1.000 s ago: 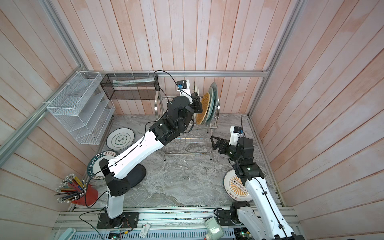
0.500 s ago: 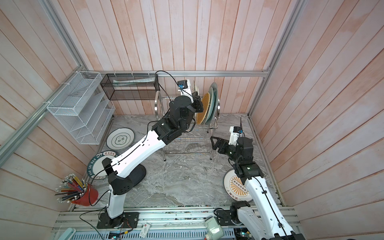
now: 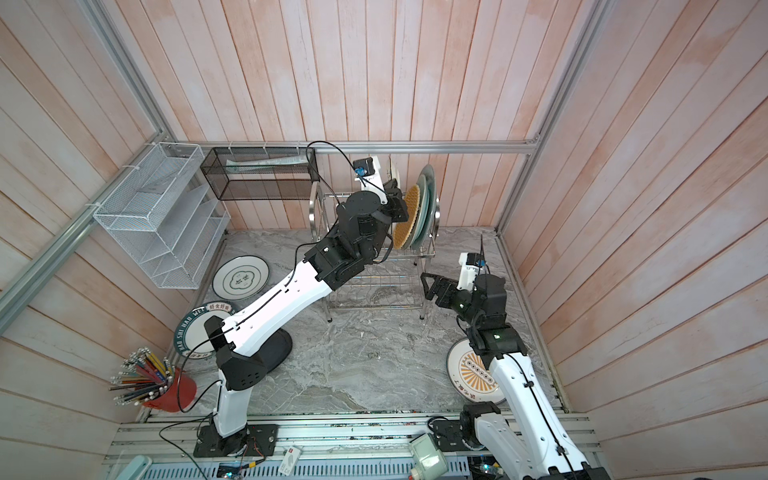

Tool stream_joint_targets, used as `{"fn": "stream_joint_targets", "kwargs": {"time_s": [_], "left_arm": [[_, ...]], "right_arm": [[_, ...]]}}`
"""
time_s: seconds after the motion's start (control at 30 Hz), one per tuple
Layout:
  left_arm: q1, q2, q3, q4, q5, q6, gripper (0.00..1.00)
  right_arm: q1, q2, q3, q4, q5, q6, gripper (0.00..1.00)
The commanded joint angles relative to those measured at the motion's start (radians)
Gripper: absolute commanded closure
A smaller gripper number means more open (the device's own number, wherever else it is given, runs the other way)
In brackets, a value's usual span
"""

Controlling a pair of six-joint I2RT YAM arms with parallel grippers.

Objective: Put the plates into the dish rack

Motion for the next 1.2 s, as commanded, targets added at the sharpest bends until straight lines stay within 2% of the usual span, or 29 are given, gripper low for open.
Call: {"fn": "stream_joint_targets", "kwargs": {"time_s": [0.0,0.43,0.83,1.03,1.17], "left_arm": [[-0.004,-0.018,0.024,0.114,0.000,-0.007,1.00],[-0.003,-0.043,-0.063,0.084,-0.021,-0.033,1.00],[-0.007,-0.004,-0.022,0.018,-0.044,0.008,1.00],[-0.007,0.029,0.037,0.004,-0.003,0.032,0.75],[-0.007,0.056,0.103,-0.022,0.020,0.041,0.71]], "right_arm": [[0.000,-0.004,0.008,0.006,-0.010,-0.020,0.09],[0.000,-0.004,0.004,0.004,-0.008,-0.020,0.09],[-0.001,0.000,0.004,0.006,-0.010,-0.018,0.09],[-0.001,-0.005,0.006,0.004,-0.010,-0.016,0.09],[0.000,-0.008,0.006,0.002,-0.010,-0.015,0.09]]}}
